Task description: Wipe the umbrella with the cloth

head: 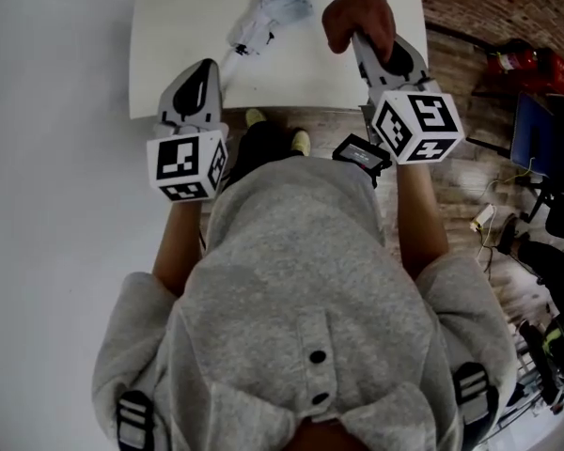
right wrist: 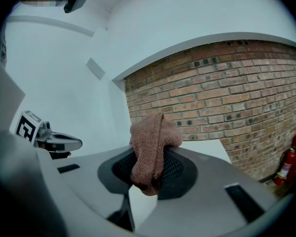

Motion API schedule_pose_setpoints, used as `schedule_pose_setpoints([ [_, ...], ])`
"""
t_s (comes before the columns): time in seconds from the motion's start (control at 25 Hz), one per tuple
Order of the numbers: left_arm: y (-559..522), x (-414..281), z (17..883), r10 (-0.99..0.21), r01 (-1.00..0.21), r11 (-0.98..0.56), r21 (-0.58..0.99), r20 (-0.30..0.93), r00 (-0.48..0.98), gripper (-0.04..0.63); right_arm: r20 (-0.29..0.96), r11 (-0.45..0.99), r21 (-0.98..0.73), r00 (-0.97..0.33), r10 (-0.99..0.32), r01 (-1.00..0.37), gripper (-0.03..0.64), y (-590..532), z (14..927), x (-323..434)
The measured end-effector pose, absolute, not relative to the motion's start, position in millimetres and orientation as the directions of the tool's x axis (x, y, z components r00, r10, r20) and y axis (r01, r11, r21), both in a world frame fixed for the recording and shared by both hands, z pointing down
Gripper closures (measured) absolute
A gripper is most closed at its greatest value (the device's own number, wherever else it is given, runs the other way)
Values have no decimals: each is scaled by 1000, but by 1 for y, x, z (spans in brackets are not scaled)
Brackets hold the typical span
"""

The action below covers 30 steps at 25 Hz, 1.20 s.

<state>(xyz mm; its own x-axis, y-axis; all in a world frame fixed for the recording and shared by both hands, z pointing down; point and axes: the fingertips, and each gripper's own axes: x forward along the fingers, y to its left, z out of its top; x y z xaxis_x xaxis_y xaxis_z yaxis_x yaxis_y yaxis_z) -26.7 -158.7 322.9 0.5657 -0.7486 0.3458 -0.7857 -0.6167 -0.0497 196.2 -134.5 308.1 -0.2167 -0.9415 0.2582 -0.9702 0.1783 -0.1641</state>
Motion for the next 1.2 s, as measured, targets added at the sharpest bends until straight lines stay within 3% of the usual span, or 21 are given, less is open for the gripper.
schedule_pose_setpoints([
  [0.48,-178,-25,404,-626,-723,-689,-49,543,559,575,287,193,-122,-221,-932,-974,535,-166,319,190],
  [0.68,-188,-26,443,-549,-696,-718,-23,632,546,474,321,197,-115,-224,-920,-974,535,-182,332,186],
  [1.2,-214,-34,527,-434,-674,-739,10,758,487,443,405,175,-81,-193,-894,-981,535,-213,364,182],
])
